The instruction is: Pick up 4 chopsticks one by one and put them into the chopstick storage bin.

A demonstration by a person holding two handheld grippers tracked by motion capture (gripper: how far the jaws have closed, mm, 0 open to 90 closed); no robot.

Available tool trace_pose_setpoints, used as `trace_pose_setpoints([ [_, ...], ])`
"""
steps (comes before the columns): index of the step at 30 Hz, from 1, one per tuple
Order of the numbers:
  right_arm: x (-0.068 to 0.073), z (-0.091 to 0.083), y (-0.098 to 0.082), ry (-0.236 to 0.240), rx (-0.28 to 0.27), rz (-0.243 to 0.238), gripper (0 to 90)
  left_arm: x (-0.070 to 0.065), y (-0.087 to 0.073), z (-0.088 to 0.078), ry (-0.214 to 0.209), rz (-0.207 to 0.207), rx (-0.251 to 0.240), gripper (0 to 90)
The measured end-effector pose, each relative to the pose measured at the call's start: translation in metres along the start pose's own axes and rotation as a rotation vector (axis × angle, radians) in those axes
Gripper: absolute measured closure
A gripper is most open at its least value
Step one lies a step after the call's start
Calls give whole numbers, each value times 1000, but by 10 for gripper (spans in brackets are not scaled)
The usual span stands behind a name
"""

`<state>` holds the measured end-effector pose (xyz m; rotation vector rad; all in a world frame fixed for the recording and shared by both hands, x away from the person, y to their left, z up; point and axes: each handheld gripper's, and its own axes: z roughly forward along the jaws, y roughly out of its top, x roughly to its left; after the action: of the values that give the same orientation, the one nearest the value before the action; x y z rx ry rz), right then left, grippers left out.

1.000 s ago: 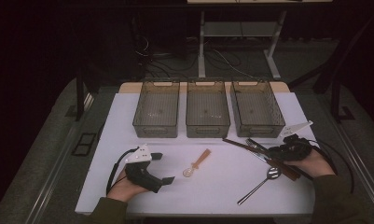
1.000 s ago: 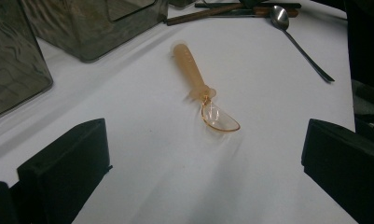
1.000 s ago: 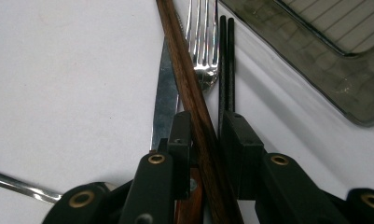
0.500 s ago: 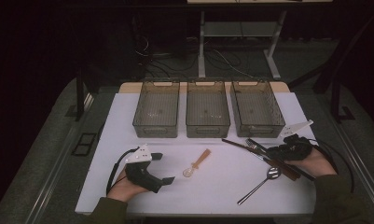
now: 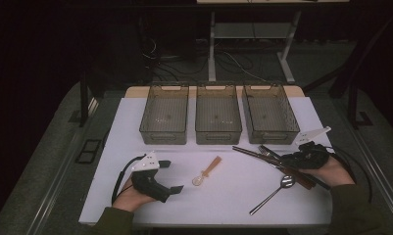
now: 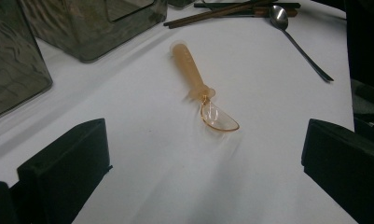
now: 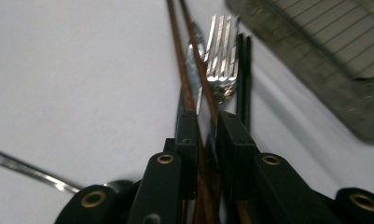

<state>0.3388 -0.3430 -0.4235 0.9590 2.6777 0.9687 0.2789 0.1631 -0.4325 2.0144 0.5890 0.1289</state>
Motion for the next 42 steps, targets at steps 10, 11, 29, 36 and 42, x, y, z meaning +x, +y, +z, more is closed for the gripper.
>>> trace_pose_setpoints([
  [10, -8, 6, -1, -88, 18, 40, 896, 0, 0, 0, 0, -1, 6, 0],
  [11, -8, 7, -1, -92, 22, 41, 895, 0, 0, 0, 0, -1, 6, 0],
  [29, -9, 8, -2, -51, 22, 51, 896, 0, 0, 1, -2, 0, 8, 0],
  [36, -9, 9, -2, -53, 21, 49, 896, 0, 0, 1, -3, -1, 8, 0],
  [42, -5, 5, -2, -23, 18, 48, 896, 0, 0, 1, -3, 2, 8, 0],
])
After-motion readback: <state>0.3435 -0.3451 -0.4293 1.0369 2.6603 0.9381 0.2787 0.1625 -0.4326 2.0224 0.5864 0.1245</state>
